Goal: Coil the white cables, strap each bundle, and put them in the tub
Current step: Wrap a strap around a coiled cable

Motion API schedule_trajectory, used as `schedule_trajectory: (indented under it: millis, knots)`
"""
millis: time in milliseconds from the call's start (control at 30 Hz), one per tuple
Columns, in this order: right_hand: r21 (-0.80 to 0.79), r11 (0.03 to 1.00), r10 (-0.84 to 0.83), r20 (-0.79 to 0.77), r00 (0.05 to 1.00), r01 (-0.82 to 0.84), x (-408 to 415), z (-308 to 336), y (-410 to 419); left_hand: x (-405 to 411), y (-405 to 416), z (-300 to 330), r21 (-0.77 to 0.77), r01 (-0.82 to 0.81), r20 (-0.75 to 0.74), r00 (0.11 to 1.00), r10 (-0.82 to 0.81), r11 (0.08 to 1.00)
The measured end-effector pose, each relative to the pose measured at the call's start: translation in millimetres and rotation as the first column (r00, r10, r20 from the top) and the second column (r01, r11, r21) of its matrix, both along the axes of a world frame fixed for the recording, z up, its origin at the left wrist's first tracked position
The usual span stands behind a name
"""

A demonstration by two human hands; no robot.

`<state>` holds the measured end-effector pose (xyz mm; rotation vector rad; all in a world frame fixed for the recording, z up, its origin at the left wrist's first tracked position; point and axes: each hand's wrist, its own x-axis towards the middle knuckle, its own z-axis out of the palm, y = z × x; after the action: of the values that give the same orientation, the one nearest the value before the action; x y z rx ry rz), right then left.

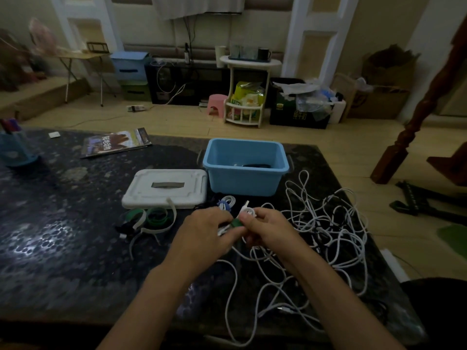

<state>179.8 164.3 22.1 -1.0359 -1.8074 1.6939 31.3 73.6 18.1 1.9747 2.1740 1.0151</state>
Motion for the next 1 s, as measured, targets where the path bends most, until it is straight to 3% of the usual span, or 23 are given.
schedule_trajectory:
  millis: [200,333,567,767,1000]
  knots:
    - [0.157,0.979,-0.144,0.095,0.985,0.128,7.7,7.0,8.2,8.3,25.2,3.8,0.047,-0.186,0.176,0.969,0.175,0.982]
    - [0.201,0.938,-0.304,0.080,0.949,0.283,17.1,10.6,16.2,2.8,51.3,-14.0,-0.044,-0.319,0.215,0.923,0.321,0.947]
    - [0.207,0.945,-0.282,0.131,0.951,0.252,27.2,10.0,26.4,-4.9,108.0,-41.1,-0.261,-0.417,-0.008,0.903,0.430,0.870]
    - [0.290,0.945,-0.233,0.265,0.935,0.153,34.2,8.9,32.4,-5.8,129.3,-63.3,-0.218,-0.403,-0.267,0.901,0.343,0.889]
    - [0.343,0.937,-0.191,0.325,0.926,0.073,34.4,10.9,32.1,4.1,132.3,-71.4,-0.315,-0.375,-0.424,0.878,0.224,0.872]
